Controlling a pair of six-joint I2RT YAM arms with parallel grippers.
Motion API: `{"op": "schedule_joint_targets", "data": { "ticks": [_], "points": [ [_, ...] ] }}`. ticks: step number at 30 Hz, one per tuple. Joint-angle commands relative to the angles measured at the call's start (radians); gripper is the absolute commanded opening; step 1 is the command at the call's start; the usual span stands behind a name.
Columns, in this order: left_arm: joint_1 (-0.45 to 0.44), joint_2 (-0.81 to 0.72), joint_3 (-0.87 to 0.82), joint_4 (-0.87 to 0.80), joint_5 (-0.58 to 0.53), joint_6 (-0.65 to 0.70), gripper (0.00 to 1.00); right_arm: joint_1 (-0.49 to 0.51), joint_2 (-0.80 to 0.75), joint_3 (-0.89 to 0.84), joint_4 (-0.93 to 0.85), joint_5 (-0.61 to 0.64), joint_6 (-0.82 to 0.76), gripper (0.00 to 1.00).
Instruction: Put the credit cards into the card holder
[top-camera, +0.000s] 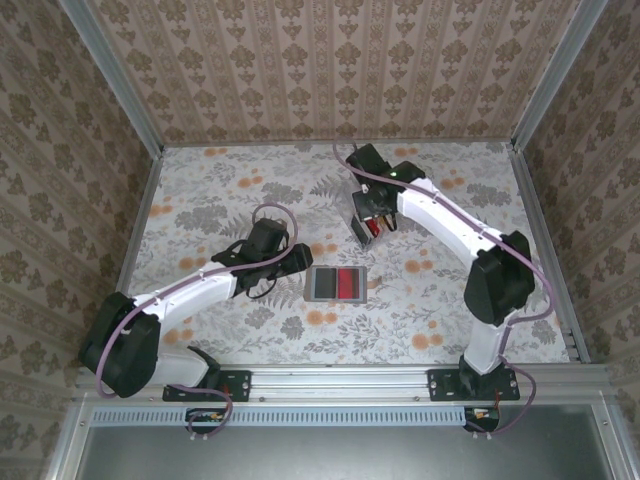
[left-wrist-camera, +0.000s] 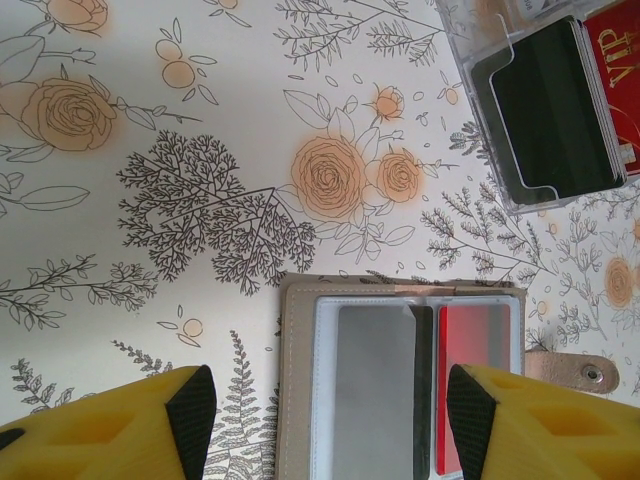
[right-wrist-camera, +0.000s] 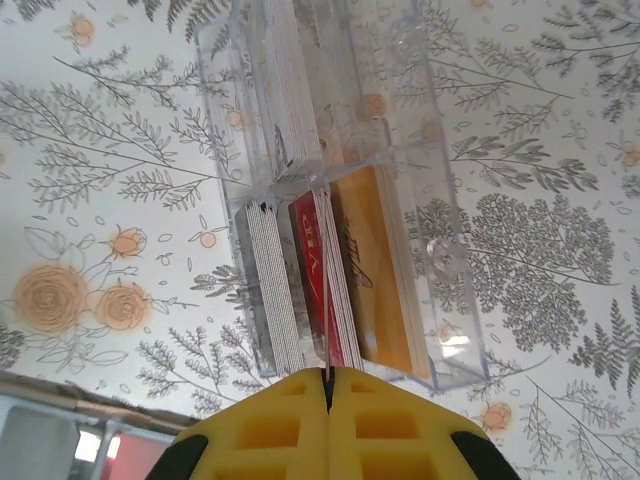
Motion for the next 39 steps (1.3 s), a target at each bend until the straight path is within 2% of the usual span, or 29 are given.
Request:
{"op": "schedule_joint_targets", "data": {
  "ticks": [1,6,8,12,15,19,26,39],
  "points": [
    [0.016,-0.015,-0.013,0.006,0.007,-0.018,0.65,-0.006,-0.113,-0.074,0.007,-0.063,0.072,0.02],
    [0.042,0.006,-0.026,0.015,0.047,-0.023,0.66,-0.006,-0.291,-0.298,0.181,-0.233,0.288,0.0],
    [0.05,0.017,-0.029,0.02,0.068,-0.024,0.66,-0.006,-0.345,-0.391,0.24,-0.261,0.398,0.0],
    [0.055,0.041,-0.032,0.028,0.09,-0.025,0.66,0.008,-0.449,-0.578,0.35,-0.273,0.612,0.0],
    [0.055,0.068,-0.027,0.032,0.105,-0.024,0.67,0.037,-0.482,-0.664,0.379,-0.225,0.678,0.0],
    [0.055,0.101,-0.027,0.049,0.127,-0.025,0.67,0.062,-0.501,-0.761,0.436,-0.228,0.704,0.0],
    [0.053,0.14,-0.035,0.08,0.156,-0.035,0.67,0.077,-0.5,-0.873,0.565,-0.309,0.671,0.0],
    [0.047,0.175,-0.038,0.106,0.187,-0.031,0.63,0.087,-0.437,-0.98,0.74,-0.332,0.613,0.0]
  ]
}}
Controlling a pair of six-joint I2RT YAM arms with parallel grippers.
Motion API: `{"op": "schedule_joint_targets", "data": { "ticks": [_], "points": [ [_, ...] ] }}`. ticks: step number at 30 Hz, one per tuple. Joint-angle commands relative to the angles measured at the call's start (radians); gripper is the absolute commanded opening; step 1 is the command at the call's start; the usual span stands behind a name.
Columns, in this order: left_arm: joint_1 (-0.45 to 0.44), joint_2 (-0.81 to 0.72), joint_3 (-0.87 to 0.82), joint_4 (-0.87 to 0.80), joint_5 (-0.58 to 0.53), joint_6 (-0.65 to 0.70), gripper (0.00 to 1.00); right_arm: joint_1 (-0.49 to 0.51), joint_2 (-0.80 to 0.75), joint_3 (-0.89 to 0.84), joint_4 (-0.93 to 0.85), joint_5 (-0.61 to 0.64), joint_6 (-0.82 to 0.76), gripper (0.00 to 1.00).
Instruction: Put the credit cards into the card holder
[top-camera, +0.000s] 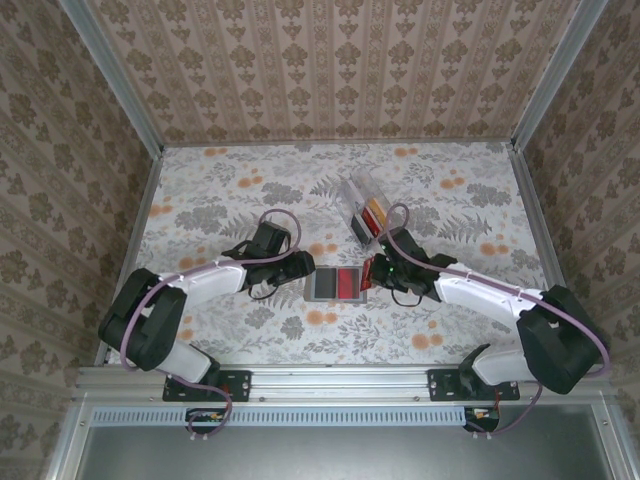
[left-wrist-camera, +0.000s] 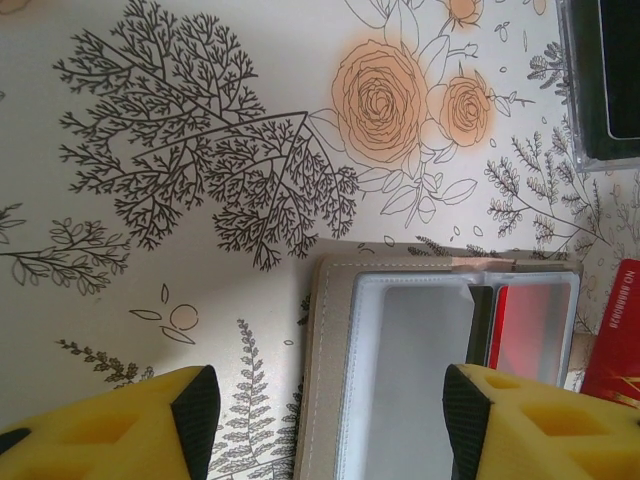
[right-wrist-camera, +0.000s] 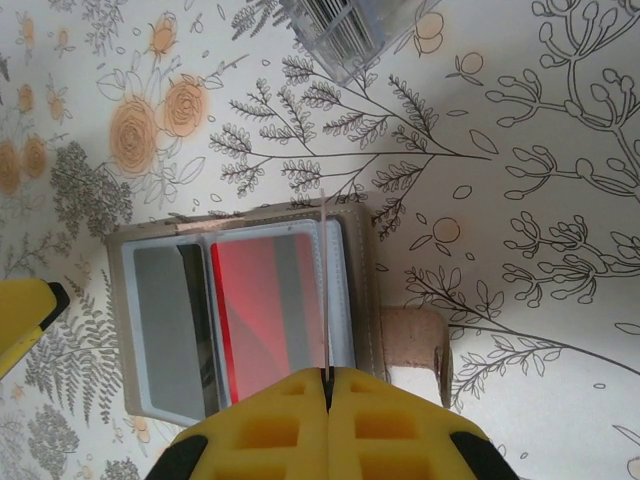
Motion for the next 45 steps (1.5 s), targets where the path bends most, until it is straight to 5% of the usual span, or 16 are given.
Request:
{"op": "schedule_joint_targets", "data": {
  "ticks": [1,12,45],
  "points": [
    [-0.004,0.015,-0.011,0.02,0.018,-0.006,0.63,0.012,0.02,-0.025,0.07,-0.014,-0.04,0.0],
    [-0.031,0.066,-0.005,0.037,0.036,-0.006,0.56,0.014,0.011,-0.034,0.055,-0.005,-0.152,0.0],
    [-0.041,0.071,-0.002,0.03,0.024,-0.009,0.51,0.014,0.002,-0.008,0.007,0.001,-0.145,0.0]
  ]
}}
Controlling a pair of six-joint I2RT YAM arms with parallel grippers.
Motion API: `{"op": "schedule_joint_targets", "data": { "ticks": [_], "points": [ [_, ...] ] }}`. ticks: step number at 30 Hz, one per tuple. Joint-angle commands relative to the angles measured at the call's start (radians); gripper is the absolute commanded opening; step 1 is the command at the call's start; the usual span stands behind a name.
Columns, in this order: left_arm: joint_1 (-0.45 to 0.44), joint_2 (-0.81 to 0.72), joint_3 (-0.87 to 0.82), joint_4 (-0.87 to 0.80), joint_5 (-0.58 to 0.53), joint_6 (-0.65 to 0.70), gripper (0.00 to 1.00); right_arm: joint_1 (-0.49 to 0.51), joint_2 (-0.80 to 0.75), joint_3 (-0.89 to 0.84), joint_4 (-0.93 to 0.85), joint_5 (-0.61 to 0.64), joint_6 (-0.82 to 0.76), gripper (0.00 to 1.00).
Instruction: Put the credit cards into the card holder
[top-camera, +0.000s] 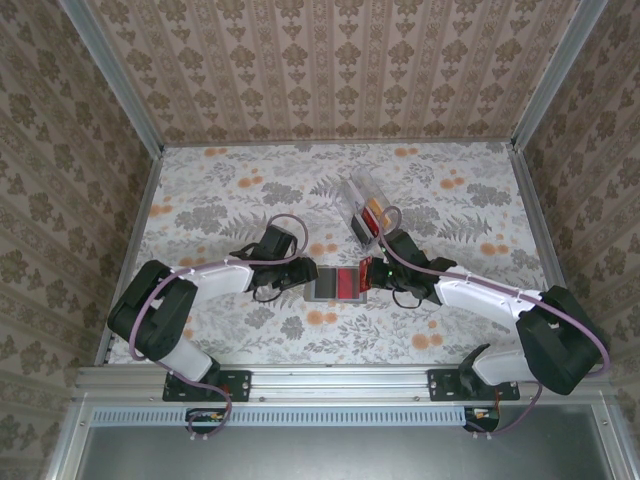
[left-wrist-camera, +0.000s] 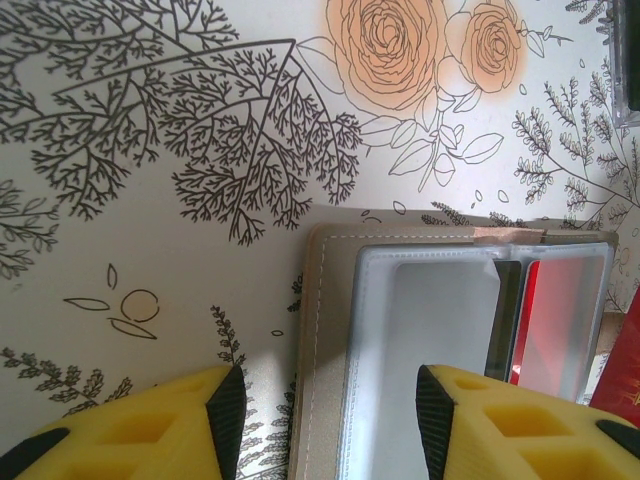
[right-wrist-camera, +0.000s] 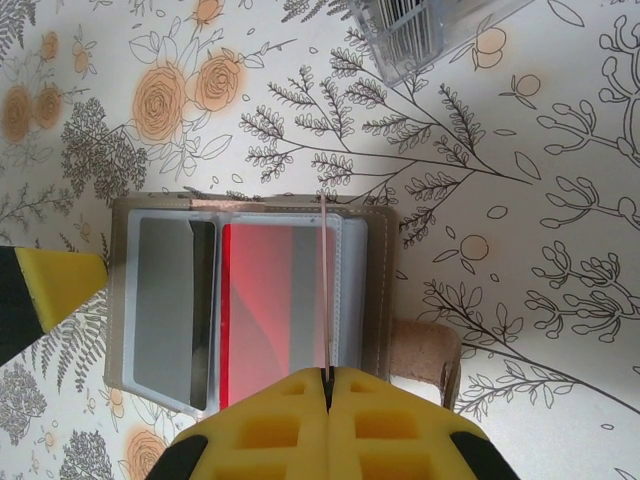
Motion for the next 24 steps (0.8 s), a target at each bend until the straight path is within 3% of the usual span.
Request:
{"op": "schedule_joint_targets", "data": {
  "ticks": [1,8,17,24],
  "points": [
    [-0.007,0.007,-0.002,0.005,0.002,-0.006,0.51,0.007,0.016,0.012,-0.037,0.018,0.005,0.0],
    [-0.009,0.008,-0.002,0.005,0.002,-0.007,0.5,0.006,0.041,-0.003,-0.023,0.026,0.016,0.0],
    [-0.015,0.012,-0.004,0.011,0.002,-0.012,0.5,0.006,0.028,-0.016,0.1,-0.056,0.08,0.0],
    [-0.023,0.018,-0.001,0.02,0.003,-0.015,0.49,0.006,0.001,0.031,0.067,-0.097,0.073,0.0]
  ]
}}
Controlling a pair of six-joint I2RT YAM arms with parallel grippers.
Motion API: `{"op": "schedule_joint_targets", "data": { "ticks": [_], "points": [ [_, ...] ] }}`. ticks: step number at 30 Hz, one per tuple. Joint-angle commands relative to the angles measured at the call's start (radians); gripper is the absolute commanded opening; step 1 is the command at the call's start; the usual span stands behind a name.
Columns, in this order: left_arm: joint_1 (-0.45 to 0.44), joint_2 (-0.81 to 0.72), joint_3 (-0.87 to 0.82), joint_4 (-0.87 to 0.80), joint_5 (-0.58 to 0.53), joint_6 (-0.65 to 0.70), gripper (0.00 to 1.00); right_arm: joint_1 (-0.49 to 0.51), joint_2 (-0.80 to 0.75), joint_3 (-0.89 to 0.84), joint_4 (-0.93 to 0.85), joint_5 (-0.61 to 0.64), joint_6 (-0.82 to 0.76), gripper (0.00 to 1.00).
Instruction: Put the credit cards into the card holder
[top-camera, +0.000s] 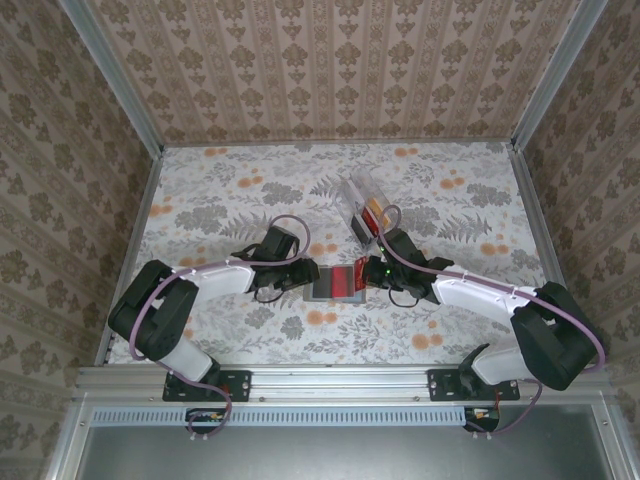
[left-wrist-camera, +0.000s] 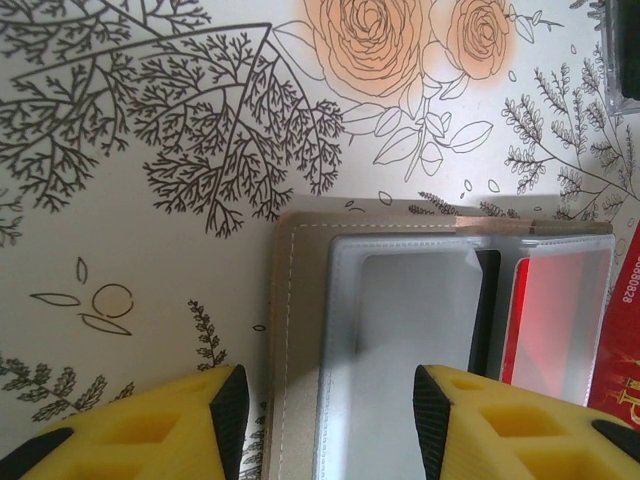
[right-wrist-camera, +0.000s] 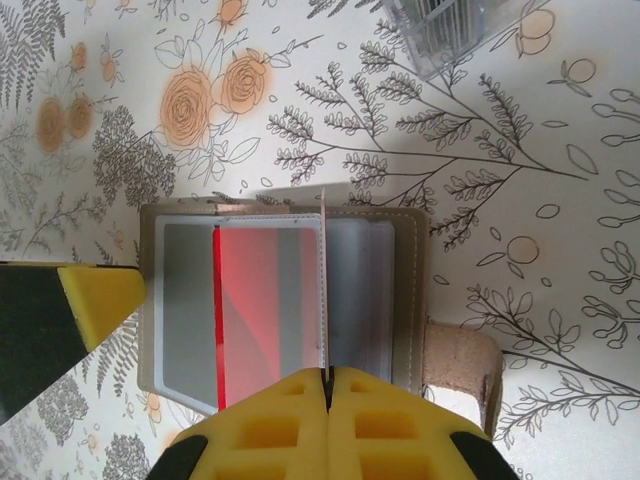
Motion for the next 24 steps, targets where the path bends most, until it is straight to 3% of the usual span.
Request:
{"op": "schedule_joint_targets", "data": {
  "ticks": [1,17,24],
  "points": [
    [-0.009,0.013,-0.001,0.01,0.001,-0.014,0.49,0.007,-0.026,0.036,0.009,-0.054,0.018,0.0],
    [-0.011,-0.001,-0.013,0.017,-0.017,-0.025,0.47,0.017,-0.009,0.045,0.133,-0.137,0.088,0.0],
    [-0.013,-0.087,-0.039,-0.014,-0.099,-0.036,0.48,0.038,0.068,0.073,0.178,-0.165,0.107,0.0]
  ]
}}
